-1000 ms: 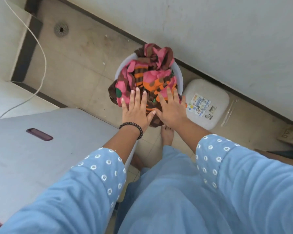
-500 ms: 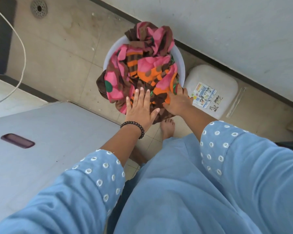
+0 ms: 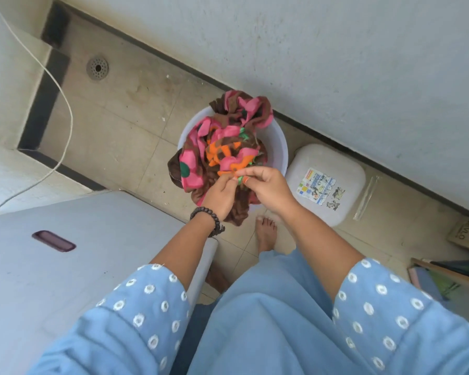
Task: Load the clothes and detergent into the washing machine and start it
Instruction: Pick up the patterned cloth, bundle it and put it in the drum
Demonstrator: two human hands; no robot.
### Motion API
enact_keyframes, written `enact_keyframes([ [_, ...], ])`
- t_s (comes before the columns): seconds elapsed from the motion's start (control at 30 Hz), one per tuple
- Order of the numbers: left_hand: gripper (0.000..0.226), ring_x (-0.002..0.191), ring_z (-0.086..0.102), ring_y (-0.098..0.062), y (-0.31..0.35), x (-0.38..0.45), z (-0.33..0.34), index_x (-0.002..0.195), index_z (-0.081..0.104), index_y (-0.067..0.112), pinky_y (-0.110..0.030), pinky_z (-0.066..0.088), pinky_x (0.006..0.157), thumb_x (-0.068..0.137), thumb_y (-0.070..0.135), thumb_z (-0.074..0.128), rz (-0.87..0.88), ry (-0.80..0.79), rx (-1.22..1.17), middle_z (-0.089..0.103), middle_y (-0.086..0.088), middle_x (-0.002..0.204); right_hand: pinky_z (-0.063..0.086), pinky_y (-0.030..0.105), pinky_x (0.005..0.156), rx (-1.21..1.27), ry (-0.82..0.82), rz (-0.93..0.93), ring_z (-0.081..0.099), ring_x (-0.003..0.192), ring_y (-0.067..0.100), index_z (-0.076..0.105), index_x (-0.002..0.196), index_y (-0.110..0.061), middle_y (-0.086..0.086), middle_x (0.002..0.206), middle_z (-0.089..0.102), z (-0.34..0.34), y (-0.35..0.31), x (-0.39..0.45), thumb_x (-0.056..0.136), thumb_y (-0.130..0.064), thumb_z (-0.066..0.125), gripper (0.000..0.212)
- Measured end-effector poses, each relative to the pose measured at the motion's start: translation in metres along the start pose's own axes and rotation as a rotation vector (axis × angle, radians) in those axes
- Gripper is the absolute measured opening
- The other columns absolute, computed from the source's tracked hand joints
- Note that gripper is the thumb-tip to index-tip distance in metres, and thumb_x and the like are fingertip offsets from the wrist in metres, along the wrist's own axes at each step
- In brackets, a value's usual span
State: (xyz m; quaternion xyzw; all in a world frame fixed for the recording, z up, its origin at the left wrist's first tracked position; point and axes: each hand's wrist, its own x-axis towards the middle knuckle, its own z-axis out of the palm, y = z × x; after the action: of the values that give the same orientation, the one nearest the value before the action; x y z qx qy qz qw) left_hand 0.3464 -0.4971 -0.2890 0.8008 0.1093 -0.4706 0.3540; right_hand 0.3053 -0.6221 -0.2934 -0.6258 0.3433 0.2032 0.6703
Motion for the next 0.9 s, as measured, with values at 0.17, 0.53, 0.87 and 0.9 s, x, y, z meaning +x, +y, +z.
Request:
enact_keyframes([
  [0.17,0.040,0.103,0.057,-0.025,0.011,-0.017,-0.027,0.095,0.065,0.021,-0.048,0.046,0.094,0.060,0.037,0.056,-0.011,-0.050,-0.201,0.064,0.002,0.092,0.054,0.021,0.071,0.169,-0.062,0.025,0.062,0.082,0.005,0.072,0.096,-0.015,0.003,0.101,0.070,0.008,-0.044,-0.046,0.097,0.003,0.049,0.030],
  [0.53,0.032,0.087,0.067,-0.020,0.083,-0.170,-0.073,0.097,0.062,0.025,-0.039,0.053,0.079,0.067,0.037,0.062,0.420,0.301,0.042,0.072,-0.001,0.090,0.050,0.027,0.095,-0.460,-0.115,-0.516,0.069,0.100,0.009,0.077,0.104,-0.018,-0.002,0.102,0.077,-0.002,-0.160,-0.133,0.081,0.001,0.058,0.035],
  [0.87,0.024,0.078,0.053,-0.004,0.127,-0.276,-0.136,0.089,0.065,0.030,-0.014,0.040,0.066,0.074,0.011,0.069,0.800,0.635,0.374,0.056,0.014,0.085,0.046,0.024,0.064,-0.314,-0.088,-0.779,0.058,0.068,0.009,0.058,0.069,-0.023,-0.003,0.079,0.061,-0.002,-0.232,-0.232,0.079,-0.023,0.061,0.011],
  [0.9,0.020,0.077,0.051,-0.006,0.128,-0.280,-0.140,0.088,0.064,0.029,-0.015,0.040,0.065,0.076,0.014,0.067,0.813,0.661,0.390,0.053,0.013,0.083,0.046,0.027,0.060,-0.248,-0.134,-0.774,0.057,0.062,0.012,0.058,0.072,-0.016,0.000,0.073,0.063,-0.001,-0.238,-0.241,0.083,-0.017,0.060,0.012],
])
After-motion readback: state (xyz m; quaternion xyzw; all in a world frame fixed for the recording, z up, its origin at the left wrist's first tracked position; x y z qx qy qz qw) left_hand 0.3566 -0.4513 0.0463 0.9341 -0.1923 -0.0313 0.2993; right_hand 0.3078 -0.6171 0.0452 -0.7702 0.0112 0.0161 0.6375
